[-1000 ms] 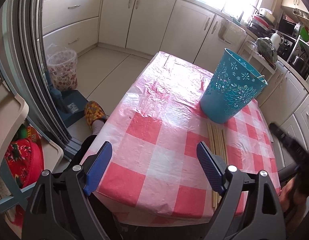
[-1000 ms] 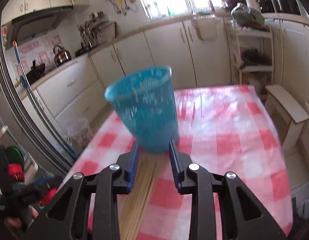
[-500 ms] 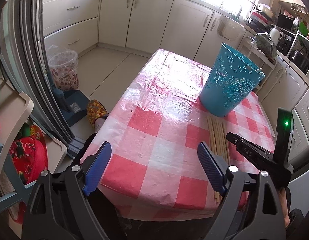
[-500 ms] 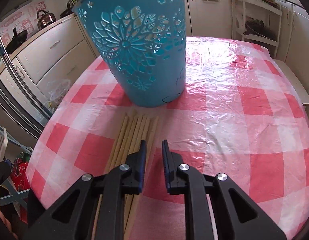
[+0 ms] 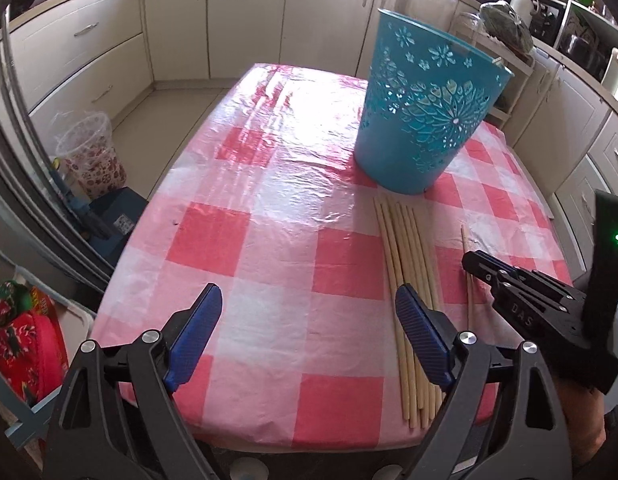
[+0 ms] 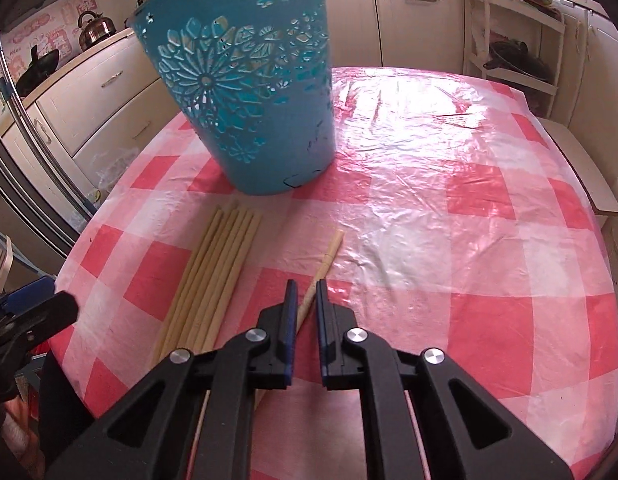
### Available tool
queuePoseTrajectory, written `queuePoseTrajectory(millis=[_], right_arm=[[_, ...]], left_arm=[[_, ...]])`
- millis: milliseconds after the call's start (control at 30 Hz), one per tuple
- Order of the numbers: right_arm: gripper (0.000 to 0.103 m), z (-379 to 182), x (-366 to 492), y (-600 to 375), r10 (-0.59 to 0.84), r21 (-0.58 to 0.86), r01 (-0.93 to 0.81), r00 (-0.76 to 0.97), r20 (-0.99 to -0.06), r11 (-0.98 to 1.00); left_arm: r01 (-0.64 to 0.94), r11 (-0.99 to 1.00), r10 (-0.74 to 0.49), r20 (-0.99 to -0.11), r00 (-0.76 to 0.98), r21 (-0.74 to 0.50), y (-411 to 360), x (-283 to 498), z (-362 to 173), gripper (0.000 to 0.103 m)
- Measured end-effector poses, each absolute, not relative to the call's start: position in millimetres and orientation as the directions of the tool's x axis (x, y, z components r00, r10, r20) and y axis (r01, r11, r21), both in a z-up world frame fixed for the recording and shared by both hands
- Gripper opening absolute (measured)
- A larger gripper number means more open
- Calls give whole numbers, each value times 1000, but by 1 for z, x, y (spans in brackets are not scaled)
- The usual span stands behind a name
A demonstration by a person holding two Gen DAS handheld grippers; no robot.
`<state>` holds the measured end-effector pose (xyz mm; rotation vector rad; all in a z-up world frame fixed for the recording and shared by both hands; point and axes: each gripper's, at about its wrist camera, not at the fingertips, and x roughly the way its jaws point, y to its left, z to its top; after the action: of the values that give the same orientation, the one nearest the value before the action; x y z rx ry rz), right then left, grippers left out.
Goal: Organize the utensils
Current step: 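Return the left tool to the chopstick bundle and close on one chopstick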
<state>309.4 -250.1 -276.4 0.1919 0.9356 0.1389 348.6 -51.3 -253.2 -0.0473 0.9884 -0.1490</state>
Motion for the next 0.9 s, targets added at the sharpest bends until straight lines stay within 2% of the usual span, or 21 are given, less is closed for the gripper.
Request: queuePoseTrajectory(millis=[167, 467, 800, 900], right_arm=[[8, -280, 298, -265, 261, 301, -41, 619, -741, 953], [8, -282, 298, -276, 309, 366, -39, 624, -718, 930], [11, -279, 301, -274, 308, 369, -24, 602, -737, 929], [11, -275, 305, -261, 251, 286, -36, 591, -766, 958]], left_arm=[[117, 991, -121, -856, 503, -72, -75, 376, -271, 84], [118, 993, -45, -876, 481, 14, -91, 394, -285, 84], [129, 990, -7, -878, 478, 63, -95, 406, -287, 84], [163, 986, -43, -876, 481, 41, -98, 409, -285, 73]])
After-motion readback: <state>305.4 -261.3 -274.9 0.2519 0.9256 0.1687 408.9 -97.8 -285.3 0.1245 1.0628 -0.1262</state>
